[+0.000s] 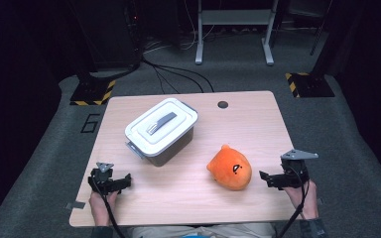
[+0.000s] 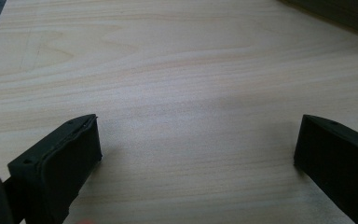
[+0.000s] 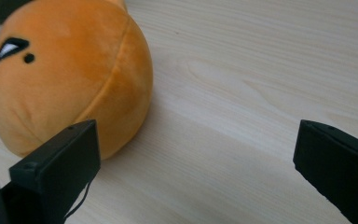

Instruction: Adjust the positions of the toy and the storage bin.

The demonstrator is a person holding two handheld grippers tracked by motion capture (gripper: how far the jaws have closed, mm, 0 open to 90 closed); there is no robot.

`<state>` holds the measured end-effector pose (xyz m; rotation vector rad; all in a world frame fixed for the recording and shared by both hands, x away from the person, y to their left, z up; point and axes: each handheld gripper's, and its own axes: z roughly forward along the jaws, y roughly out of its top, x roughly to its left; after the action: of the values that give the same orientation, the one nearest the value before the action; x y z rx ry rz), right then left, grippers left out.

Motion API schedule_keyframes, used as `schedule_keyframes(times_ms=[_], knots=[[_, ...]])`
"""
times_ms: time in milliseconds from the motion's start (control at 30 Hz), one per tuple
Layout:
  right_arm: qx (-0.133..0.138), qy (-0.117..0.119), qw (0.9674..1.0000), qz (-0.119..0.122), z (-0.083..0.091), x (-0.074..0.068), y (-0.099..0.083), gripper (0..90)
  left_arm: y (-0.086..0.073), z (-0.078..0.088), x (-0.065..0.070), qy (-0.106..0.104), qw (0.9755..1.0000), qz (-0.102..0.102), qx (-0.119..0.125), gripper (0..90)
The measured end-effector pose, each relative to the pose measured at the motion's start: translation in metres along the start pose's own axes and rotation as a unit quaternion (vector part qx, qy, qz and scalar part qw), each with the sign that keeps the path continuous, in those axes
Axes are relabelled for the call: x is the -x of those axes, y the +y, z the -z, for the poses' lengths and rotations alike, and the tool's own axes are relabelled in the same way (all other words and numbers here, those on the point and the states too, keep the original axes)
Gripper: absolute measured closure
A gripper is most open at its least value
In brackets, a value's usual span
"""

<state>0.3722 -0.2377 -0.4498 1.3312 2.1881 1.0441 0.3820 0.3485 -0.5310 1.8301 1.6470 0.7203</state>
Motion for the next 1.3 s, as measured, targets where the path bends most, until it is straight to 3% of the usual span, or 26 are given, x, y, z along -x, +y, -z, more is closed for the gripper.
schedule_keyframes(times_ms=[333, 667, 933, 1167, 1200, 1300], knots=[[0.002, 0.015, 0.9991, 0.039, 0.004, -0.021, 0.029, 0.5, 0.000, 0.000, 0.000, 0.000, 1.0000, 0.003, -0.001, 0.2], [0.000, 0.035, 0.9962, 0.079, -0.003, -0.047, 0.053, 0.4, 0.000, 0.000, 0.000, 0.000, 1.0000, 0.003, 0.000, 0.2], [-0.015, 0.054, 0.9920, 0.113, -0.022, -0.070, 0.065, 0.0, 0.000, 0.000, 0.000, -0.001, 1.0000, 0.003, -0.001, 0.2], [-0.033, 0.049, 0.9899, 0.129, -0.036, -0.086, 0.067, 0.0, 0.000, 0.000, 0.000, 0.000, 1.0000, -0.001, 0.000, 0.2], [-0.045, 0.044, 0.9879, 0.142, -0.043, -0.090, 0.067, 2.7, 0.000, 0.000, 0.000, 0.000, 1.0000, 0.000, 0.000, 0.2], [-0.050, 0.041, 0.9867, 0.149, -0.049, -0.091, 0.066, 11.8, 0.000, 0.000, 0.000, 0.000, 1.0000, 0.000, 0.000, 0.3]])
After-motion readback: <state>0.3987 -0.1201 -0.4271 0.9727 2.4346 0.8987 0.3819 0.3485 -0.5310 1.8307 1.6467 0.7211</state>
